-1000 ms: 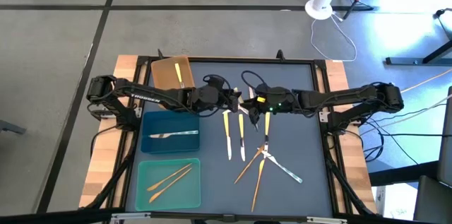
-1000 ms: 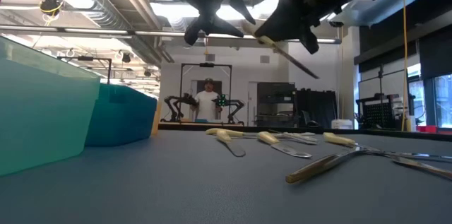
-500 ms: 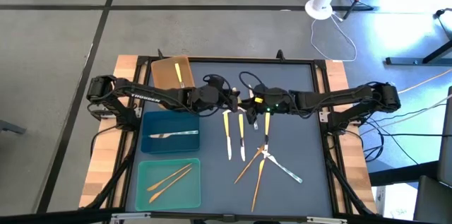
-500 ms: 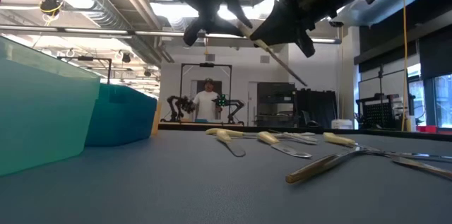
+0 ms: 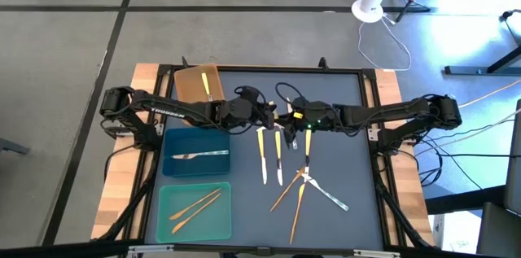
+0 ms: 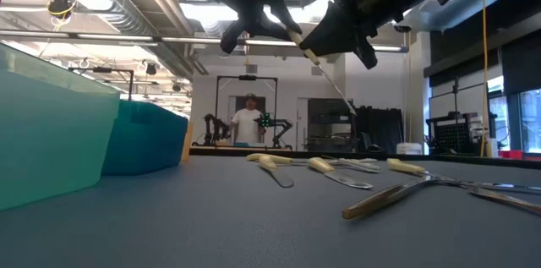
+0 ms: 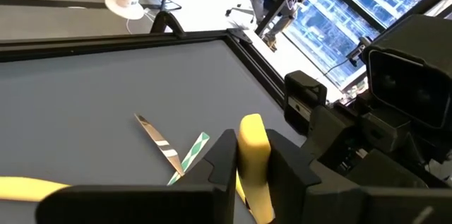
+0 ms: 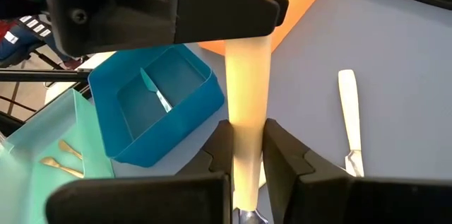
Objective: Sort silverware by color (type)
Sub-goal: Put the yellow knife into the orange bin
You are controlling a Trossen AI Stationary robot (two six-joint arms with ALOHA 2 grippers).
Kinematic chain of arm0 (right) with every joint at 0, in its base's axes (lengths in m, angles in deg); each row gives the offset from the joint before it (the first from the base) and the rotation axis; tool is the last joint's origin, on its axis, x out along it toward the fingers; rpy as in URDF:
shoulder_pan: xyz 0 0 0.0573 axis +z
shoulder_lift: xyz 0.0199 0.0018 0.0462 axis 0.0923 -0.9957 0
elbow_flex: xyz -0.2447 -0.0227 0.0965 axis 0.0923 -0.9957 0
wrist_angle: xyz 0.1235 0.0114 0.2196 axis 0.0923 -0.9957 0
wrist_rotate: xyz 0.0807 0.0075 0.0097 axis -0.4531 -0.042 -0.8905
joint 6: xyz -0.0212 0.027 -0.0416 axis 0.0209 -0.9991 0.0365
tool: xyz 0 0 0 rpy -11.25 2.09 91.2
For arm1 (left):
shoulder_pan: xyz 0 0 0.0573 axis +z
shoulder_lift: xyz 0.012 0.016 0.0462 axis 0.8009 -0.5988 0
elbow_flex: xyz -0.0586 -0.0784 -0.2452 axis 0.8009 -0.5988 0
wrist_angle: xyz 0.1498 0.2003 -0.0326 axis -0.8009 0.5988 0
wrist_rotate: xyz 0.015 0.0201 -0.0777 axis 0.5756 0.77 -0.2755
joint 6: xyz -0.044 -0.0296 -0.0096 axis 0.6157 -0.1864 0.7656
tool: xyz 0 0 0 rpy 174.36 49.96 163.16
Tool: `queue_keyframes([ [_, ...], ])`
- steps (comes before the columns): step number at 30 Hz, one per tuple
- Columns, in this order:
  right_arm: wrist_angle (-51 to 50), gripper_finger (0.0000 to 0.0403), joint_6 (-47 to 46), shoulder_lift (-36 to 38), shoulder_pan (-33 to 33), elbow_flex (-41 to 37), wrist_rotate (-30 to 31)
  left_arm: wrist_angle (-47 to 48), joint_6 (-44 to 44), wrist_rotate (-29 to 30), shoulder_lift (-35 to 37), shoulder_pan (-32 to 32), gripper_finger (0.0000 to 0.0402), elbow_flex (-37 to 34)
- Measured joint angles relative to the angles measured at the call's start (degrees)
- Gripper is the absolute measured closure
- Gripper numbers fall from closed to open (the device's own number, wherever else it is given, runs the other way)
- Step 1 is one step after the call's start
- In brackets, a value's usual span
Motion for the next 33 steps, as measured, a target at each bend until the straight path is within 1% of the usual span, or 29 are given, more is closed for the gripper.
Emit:
queue_keyframes([
  [6, -0.1, 0.0367, 0.3, 0.0, 0.0, 0.0, -0.4, 0.0, -0.8, -0.2, 0.0, 0.0, 0.0354, 0.0],
  [8, -0.2, 0.0360, 1.6, 0.0, 0.0, 0.0, -0.7, 0.0, -0.9, -0.7, 0.0, 0.0, 0.0354, 0.0],
  [10, -0.2, 0.0344, 2.8, 0.0, 0.0, 0.0, -1.0, 0.0, -0.9, -0.9, 0.0, 0.0, 0.0354, 0.0],
  [14, -0.1, 0.0296, 3.1, 0.0, 0.0, 0.0, -1.0, 0.0, -1.1, -1.3, 0.0, -0.1, 0.0354, 0.0],
  [16, -0.1, 0.0274, 3.1, 0.0, 0.0, 0.0, -1.1, 0.0, -1.3, -2.5, 0.0, 0.2, 0.0354, 0.0],
  [20, -0.5, 0.0249, 4.3, 0.0, 0.0, 0.0, -2.6, 0.0, -2.3, -6.9, 0.0, 1.7, 0.0354, 0.0],
  [22, -2.2, 0.0246, 5.8, 0.7, 0.0, -0.1, -4.2, 0.0, -2.3, -9.8, 0.0, 2.6, 0.0354, 0.0],
  [24, -4.1, 0.0246, 6.3, 2.0, 0.0, -0.1, -4.3, 0.0, -2.3, -12.8, 0.0, 3.5, 0.0354, 0.0],
  [29, -10.6, 0.0248, 6.4, 6.7, 0.0, -0.1, -0.7, 0.9, -2.5, -18.6, 1.3, 6.6, 0.0354, 0.0],
  [33, -15.5, 0.0248, 6.4, 10.3, 0.0, -0.1, 2.9, 3.8, -4.1, -23.0, 4.3, 10.3, 0.0354, 0.0],
])
